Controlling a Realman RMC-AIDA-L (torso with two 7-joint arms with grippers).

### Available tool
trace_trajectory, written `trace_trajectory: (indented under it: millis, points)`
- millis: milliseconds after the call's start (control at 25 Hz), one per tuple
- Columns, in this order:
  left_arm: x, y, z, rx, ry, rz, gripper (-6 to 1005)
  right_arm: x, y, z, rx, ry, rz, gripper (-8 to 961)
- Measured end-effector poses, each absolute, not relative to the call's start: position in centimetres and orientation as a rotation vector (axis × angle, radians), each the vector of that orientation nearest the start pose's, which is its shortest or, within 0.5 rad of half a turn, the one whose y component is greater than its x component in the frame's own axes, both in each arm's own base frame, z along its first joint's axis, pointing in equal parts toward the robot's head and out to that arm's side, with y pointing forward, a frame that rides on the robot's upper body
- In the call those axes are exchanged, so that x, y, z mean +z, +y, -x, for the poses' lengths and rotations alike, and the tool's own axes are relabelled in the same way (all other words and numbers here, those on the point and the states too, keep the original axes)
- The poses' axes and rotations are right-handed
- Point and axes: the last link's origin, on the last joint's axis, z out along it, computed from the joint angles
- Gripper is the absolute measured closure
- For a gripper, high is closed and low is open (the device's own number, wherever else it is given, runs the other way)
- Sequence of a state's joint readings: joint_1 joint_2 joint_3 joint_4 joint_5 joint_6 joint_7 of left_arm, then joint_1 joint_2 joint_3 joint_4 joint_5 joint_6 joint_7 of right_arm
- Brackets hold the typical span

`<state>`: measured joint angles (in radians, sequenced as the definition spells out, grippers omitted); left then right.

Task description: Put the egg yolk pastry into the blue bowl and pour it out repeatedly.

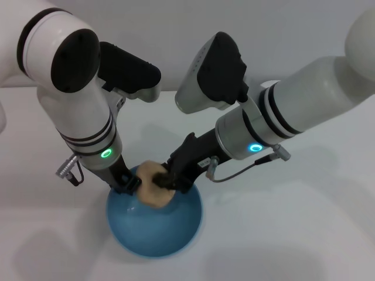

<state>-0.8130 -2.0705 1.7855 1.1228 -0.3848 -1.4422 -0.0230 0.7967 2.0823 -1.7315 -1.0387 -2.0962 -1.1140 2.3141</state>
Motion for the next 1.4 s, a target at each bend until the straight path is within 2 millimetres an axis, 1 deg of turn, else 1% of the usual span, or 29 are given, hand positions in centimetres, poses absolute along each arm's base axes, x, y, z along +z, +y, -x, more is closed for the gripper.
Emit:
trace_trajectory:
  millis: [80, 280, 520, 640, 720, 800, 840, 960, 1040, 1080, 1160, 1200, 1280, 1400]
  points:
    - [-6.0, 36.5, 16.1, 0.782, -1.059, 2.245, 1001, -10.5, 35.8, -9.6, -0.105, 0.453, 2.972, 896]
    - [-6.0, 36.6, 16.1, 0.779, -1.058, 2.246, 1000, -10.5, 35.8, -9.9, -0.116, 0.453, 2.97, 725]
    - [-6.0, 36.5, 16.3, 0.783, -1.05, 2.252, 1000, -9.9, 36.1, -10.4, -0.137, 0.461, 2.952, 606]
    - [-6.1, 36.5, 16.4, 0.781, -1.051, 2.253, 1000, -9.4, 36.3, -10.5, -0.118, 0.482, 2.94, 547]
    - [-6.1, 36.5, 16.4, 0.776, -1.051, 2.253, 1000, -8.7, 36.8, -10.7, -0.081, 0.521, 2.91, 547]
    - [-6.2, 36.6, 16.3, 0.755, -1.033, 2.263, 1000, -7.3, 37.9, -11.3, -0.007, 0.616, 2.843, 547]
    - [-6.3, 36.7, 16.3, 0.735, -1.02, 2.27, 1000, -6.3, 38.7, -11.7, 0.044, 0.675, 2.791, 547]
    - [-6.4, 37.1, 16.2, 0.642, -0.983, 2.289, 1000, -2.8, 40.6, -13.8, 0.203, 0.839, 2.621, 547]
    - [-6.4, 37.4, 16.1, 0.579, -0.971, 2.29, 1000, -0.1, 41.5, -16.0, 0.296, 0.925, 2.481, 547]
    - [-6.4, 37.5, 16.1, 0.552, -0.966, 2.289, 1000, 0.5, 41.7, -16.9, 0.313, 0.943, 2.435, 547]
    - [-6.4, 37.7, 16.2, 0.512, -0.958, 2.289, 1000, 2.0, 42.0, -19.6, 0.32, 0.976, 2.314, 547]
    - [-6.4, 37.7, 16.2, 0.494, -0.953, 2.29, 1000, 2.3, 42.0, -20.6, 0.315, 0.984, 2.274, 547]
    - [-6.4, 37.9, 16.1, 0.449, -0.939, 2.29, 1000, 2.5, 41.8, -23.5, 0.287, 1.018, 2.183, 547]
    - [-6.2, 38.2, 15.8, 0.378, -0.92, 2.287, 1000, 2.0, 41.2, -26.8, 0.244, 1.063, 2.089, 547]
